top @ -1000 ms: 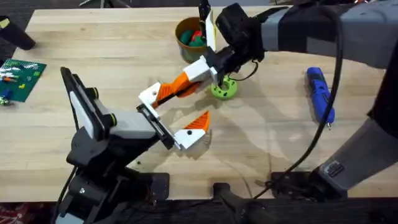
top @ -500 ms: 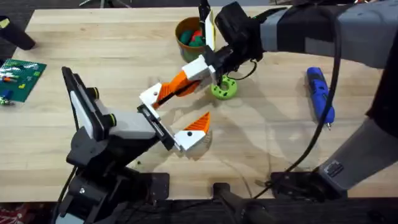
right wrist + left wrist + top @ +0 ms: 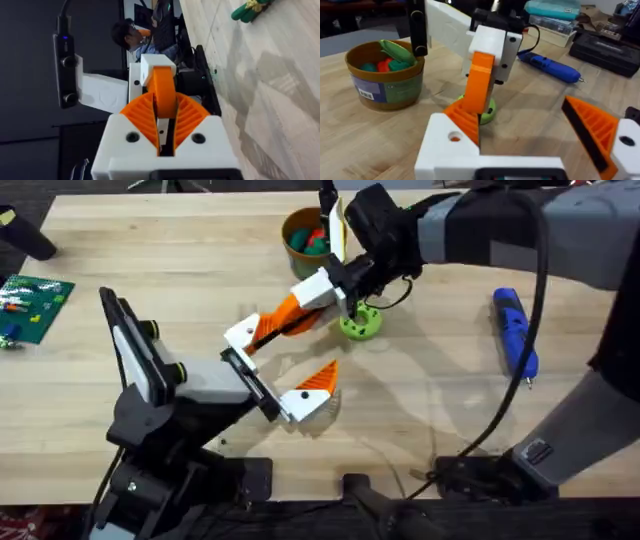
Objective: Pick up the gripper from the table and insert it into the empty holder that is missing its gripper. Then pick up a screw, insert it into the mounting hole, and use the screwdriver to tighten it. Finally, clean up the table by picking up the vegetable and placing it into the bucket.
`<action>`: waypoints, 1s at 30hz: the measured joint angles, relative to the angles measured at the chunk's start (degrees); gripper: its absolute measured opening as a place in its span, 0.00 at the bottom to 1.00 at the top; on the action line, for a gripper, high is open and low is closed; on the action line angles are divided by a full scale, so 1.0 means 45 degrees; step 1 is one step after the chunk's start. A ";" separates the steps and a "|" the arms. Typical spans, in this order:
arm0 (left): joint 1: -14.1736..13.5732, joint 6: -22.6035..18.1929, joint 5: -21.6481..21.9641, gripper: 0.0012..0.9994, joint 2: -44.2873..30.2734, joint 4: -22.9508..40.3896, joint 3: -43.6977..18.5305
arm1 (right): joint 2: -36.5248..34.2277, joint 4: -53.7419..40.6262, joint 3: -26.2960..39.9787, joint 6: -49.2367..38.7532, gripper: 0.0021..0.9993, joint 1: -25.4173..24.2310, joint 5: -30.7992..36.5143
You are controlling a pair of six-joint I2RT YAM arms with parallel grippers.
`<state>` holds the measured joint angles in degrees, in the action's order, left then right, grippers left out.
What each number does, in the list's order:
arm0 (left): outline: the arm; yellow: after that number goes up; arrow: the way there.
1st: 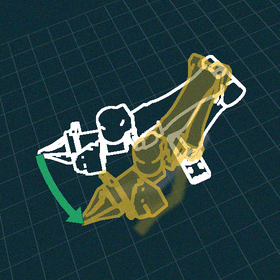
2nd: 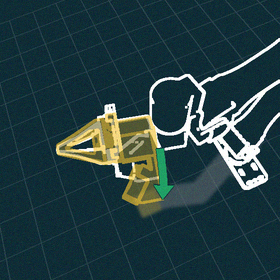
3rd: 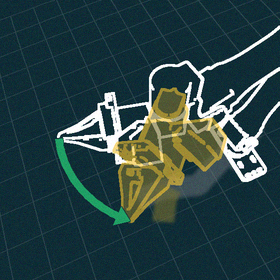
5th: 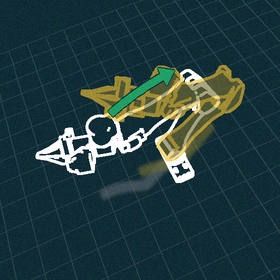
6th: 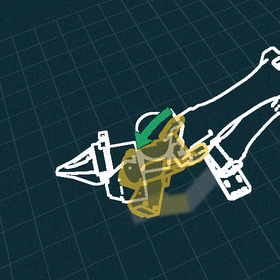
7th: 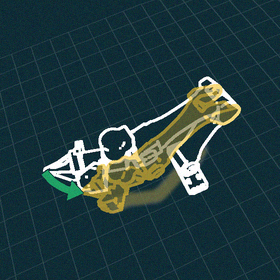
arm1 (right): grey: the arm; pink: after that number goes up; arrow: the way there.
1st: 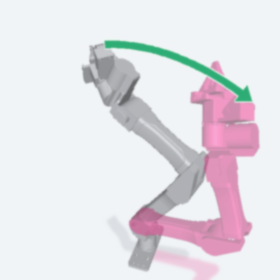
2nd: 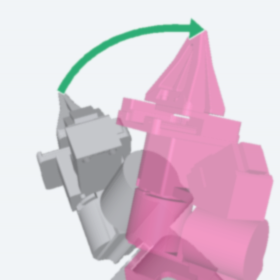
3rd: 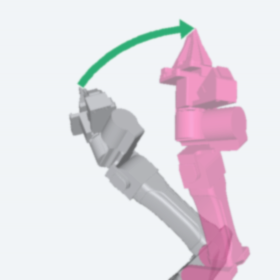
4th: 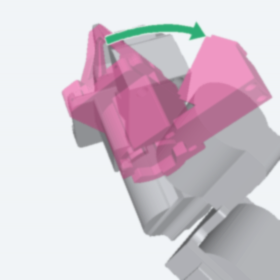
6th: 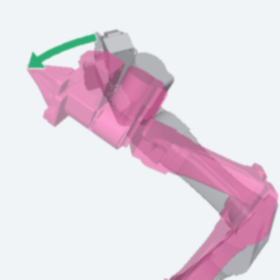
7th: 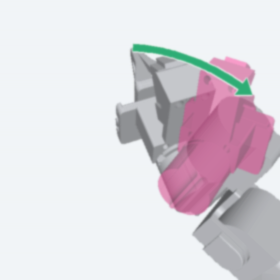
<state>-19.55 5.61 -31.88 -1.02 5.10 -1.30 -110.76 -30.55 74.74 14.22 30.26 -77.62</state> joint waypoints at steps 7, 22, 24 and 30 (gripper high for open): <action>-0.0005 -0.0014 -0.0266 0.98 0.0000 -0.0014 0.0000 | -0.0014 0.0039 0.0000 0.0067 0.21 0.0024 -0.0178; -0.0141 -0.0034 -0.1447 0.98 0.0000 0.0015 0.0000 | -0.0112 0.0123 0.0000 0.0106 0.95 0.0327 -0.0690; -0.0141 -0.0034 -0.1452 0.98 0.0000 0.0010 0.0005 | -0.0112 0.0117 0.0000 0.0126 0.99 0.0269 -0.0665; -0.0141 -0.0034 -0.1457 0.98 0.0000 0.0015 0.0005 | -0.0112 0.0129 0.0000 0.0123 0.99 -0.0534 -0.0051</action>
<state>-20.18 5.45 -38.43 -1.02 5.17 -1.28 -111.26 -29.97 74.74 14.77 27.86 -77.85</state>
